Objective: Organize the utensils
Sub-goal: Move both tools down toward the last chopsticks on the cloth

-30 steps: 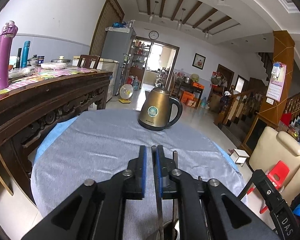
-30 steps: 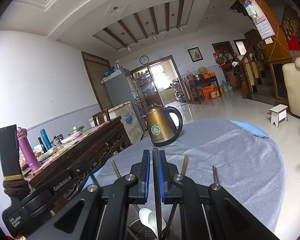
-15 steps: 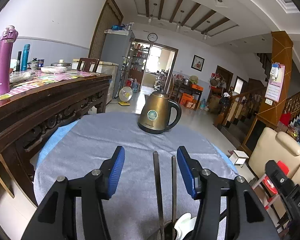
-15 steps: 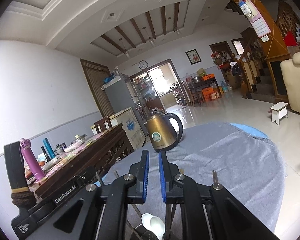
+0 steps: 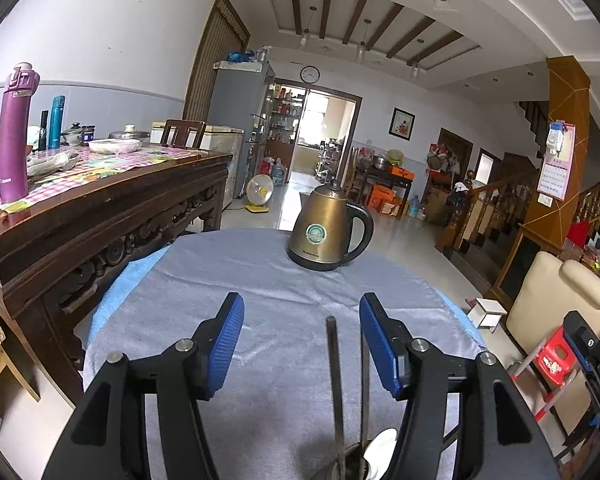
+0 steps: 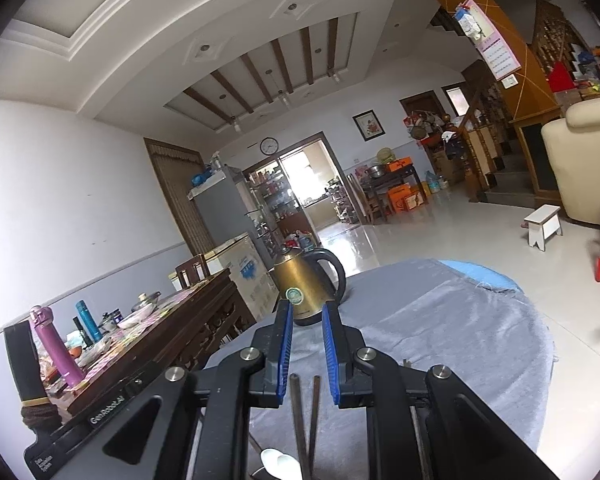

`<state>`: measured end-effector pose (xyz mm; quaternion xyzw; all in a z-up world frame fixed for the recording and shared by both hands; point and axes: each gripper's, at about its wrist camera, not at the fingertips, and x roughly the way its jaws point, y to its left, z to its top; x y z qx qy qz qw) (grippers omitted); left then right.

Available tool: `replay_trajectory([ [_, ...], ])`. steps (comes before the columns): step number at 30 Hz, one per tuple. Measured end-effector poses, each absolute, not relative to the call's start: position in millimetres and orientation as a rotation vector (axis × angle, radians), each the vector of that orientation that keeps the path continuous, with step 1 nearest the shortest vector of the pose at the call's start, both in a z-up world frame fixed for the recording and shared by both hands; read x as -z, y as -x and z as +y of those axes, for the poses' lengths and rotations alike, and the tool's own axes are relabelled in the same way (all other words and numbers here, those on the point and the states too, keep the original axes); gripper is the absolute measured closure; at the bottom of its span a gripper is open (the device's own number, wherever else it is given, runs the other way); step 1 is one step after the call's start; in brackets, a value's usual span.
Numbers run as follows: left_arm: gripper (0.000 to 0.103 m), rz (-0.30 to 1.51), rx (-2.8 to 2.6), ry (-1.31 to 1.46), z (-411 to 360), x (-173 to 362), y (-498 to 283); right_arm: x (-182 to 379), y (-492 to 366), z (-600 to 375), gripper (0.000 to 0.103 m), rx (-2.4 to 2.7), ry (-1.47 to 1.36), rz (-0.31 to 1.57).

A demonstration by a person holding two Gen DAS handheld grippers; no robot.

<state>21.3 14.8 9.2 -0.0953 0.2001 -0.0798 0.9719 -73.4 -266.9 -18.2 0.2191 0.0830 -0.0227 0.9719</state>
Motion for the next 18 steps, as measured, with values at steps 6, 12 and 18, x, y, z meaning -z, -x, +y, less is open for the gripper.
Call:
replay_trajectory([
  [6,0.035,0.45,0.2,0.199,51.0,-20.7,-44.8,21.0,59.2,-304.2,0.084,0.094,-0.451,0.226],
  [12,0.032,0.645,0.293,0.134,64.5,-4.3,-107.4,82.0,-24.0,-354.4,0.071,-0.03,-0.527,0.608],
  [18,0.032,0.82,0.288,0.044,44.5,41.9,-161.6,156.9,-93.0,-363.6,0.074,-0.045,-0.478,0.833],
])
